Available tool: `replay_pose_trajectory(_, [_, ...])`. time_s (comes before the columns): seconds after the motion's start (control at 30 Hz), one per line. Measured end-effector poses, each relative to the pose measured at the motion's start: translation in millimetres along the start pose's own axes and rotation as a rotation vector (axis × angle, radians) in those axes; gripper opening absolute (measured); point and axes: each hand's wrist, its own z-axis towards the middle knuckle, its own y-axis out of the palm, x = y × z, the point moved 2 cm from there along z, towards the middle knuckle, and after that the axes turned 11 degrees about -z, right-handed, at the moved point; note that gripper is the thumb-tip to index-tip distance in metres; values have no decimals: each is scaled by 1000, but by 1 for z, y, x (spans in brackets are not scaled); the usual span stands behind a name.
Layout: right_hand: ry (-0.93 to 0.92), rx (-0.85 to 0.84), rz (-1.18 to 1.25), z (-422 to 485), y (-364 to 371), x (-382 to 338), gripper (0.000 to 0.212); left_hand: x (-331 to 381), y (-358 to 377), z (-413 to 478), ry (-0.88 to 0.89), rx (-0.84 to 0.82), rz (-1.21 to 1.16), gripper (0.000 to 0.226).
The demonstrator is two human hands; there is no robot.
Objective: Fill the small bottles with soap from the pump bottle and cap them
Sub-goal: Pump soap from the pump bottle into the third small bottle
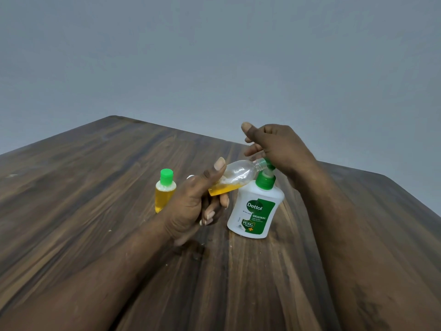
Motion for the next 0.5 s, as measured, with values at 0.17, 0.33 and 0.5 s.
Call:
replay_pose_trajectory(0.17, [18, 78, 56, 2, -5, -3, 55, -1, -5, 1, -4, -72, -4, 70])
replay_pose_trajectory(0.33, [32, -74, -14, 2, 6, 4, 41, -2, -6, 1, -19, -59, 18, 73])
replay_pose_trajectory(0.5, [45, -134, -111, 6, 13, 9, 32, -3, -12, 3, -15, -45, 20, 73])
